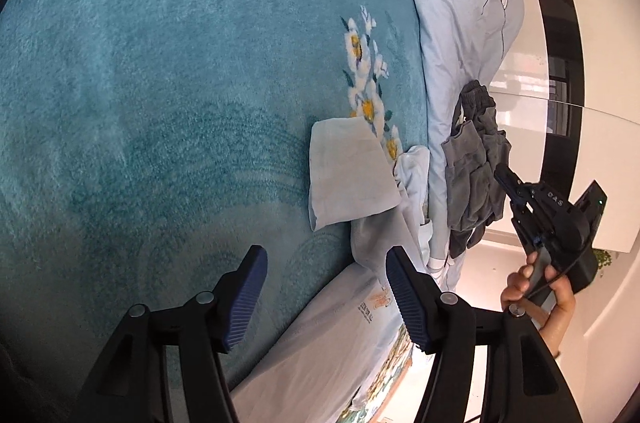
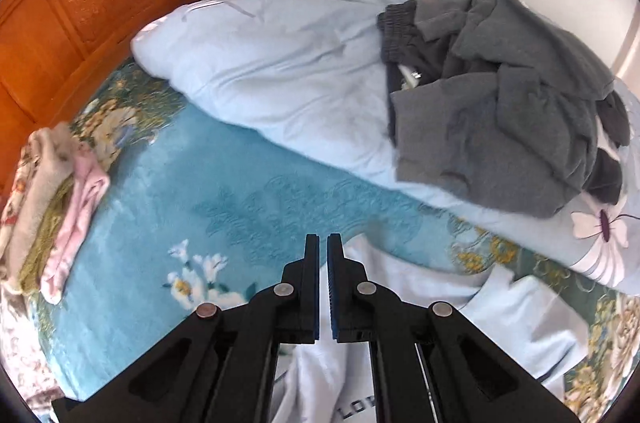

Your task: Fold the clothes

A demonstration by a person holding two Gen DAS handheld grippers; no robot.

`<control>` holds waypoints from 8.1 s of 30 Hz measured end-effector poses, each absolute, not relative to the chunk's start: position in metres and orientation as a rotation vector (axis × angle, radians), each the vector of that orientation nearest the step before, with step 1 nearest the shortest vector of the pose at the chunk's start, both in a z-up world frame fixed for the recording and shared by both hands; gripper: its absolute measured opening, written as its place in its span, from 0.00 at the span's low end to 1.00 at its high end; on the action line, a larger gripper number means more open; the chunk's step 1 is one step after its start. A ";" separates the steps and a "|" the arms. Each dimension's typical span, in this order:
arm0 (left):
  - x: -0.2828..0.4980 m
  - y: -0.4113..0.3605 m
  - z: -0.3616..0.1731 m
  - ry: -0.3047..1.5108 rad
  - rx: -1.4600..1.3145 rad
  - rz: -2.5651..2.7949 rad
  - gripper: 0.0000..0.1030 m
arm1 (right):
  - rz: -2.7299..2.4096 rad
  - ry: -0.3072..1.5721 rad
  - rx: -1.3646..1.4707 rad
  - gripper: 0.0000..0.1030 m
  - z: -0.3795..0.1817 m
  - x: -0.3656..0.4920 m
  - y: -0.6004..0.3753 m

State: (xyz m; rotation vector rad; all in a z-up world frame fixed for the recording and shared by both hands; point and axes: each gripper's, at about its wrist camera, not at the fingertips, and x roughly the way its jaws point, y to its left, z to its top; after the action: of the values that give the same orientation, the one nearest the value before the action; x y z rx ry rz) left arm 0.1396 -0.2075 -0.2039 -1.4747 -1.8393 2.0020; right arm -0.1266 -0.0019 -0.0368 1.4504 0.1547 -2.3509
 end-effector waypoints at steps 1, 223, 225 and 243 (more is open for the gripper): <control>0.136 -0.208 -0.205 -1.837 -1.472 2.000 0.64 | -2.336 0.159 1.441 0.03 -0.036 -0.116 -0.001; 0.126 -0.130 -0.070 -0.898 -1.828 2.319 0.66 | -2.693 -1.411 1.783 0.44 -0.134 0.135 0.587; 0.136 -0.122 -0.091 -0.980 -1.819 2.303 0.66 | -2.643 -1.591 1.738 0.44 -0.146 0.130 0.598; 0.172 -0.114 -0.167 -1.280 -1.777 2.258 0.66 | -2.553 -1.538 1.289 0.04 -0.060 0.016 0.511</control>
State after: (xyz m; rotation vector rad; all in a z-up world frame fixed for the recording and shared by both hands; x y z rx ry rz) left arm 0.1717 -0.1144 -0.1674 -1.7774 -1.2802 2.2576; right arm 0.0158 0.5112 -0.0602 1.2890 -1.5380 -2.5533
